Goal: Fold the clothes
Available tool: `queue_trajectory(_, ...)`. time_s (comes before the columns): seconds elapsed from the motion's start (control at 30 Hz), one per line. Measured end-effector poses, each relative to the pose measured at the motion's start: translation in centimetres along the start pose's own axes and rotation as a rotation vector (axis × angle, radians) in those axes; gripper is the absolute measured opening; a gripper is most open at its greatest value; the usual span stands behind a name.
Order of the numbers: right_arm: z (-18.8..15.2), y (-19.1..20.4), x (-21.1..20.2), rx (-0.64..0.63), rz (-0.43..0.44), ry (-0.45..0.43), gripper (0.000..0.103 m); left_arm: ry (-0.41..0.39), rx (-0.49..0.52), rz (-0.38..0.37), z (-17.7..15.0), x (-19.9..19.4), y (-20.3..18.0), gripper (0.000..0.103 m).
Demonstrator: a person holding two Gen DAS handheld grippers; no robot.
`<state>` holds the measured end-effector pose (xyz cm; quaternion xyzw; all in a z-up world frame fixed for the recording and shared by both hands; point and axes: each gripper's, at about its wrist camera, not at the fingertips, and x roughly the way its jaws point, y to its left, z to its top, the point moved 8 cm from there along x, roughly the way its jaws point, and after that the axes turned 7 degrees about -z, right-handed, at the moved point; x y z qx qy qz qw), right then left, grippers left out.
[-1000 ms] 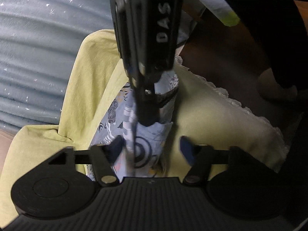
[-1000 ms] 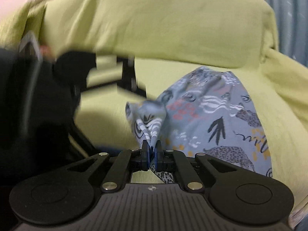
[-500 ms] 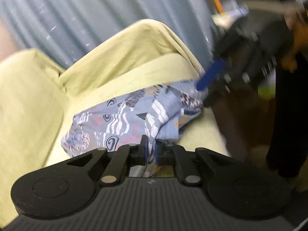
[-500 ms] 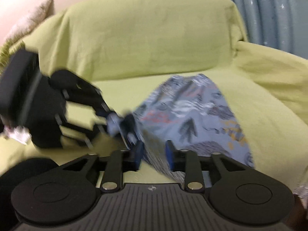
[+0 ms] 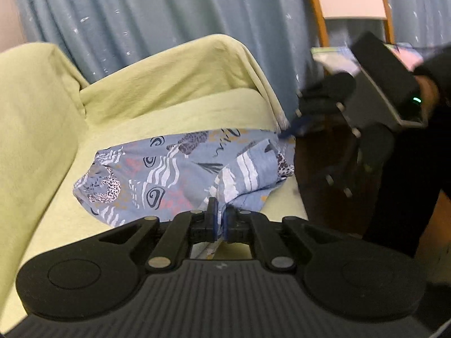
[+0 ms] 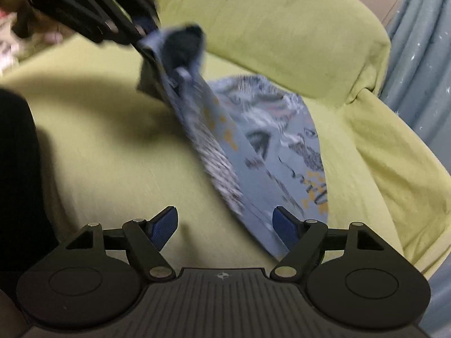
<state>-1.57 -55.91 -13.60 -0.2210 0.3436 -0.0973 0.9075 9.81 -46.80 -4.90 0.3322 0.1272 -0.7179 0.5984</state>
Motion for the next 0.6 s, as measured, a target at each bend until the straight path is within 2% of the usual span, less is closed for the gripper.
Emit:
queue_trajectory(0.1, -1.2, -0.8, 1.2, -0.003, -0.021, 0.009, 0.075, -0.043, -0.085, -0.023, 0.1, 0.1, 0.6, 0.002)
queue_trajectory(0.17, -1.9, -1.3, 1.9, 0.009, -0.027, 0.004, 0.068, -0.080, -0.154, -0.039, 0.4, 0.2, 1.2, 0.002)
queue_trajectory(0.3, -0.6, -1.0, 1.7, 0.017, -0.011, -0.100, 0.062, -0.135, -0.228, -0.055, 1.6, 0.3, 2.4, 0.002)
queue_trajectory(0.4, 0.0, -1.1, 2.4, -0.083, -0.111, -0.113, 0.044, -0.127, -0.215, -0.030, 2.1, 0.0, 3.1, 0.002)
queue_trajectory(0.43, -0.1, -1.2, 2.8, -0.121, -0.140, -0.104, 0.029, -0.118, -0.210, -0.021, 2.0, -0.1, 3.3, 0.002)
queue_trajectory(0.47, -0.3, -1.4, 3.2, -0.159, -0.170, -0.094, 0.019, -0.107, -0.204, -0.012, 1.8, -0.2, 3.5, 0.002)
queue_trajectory(0.53, -1.4, -2.3, 4.0, -0.221, -0.222, -0.054, 0.019, -0.081, -0.187, -0.005, 1.3, -0.1, 3.4, 0.002)
queue_trajectory(0.6, -2.3, -3.4, 4.5, -0.231, -0.242, -0.025, 0.010, -0.061, -0.163, -0.019, 0.8, -0.3, 2.3, 0.002)
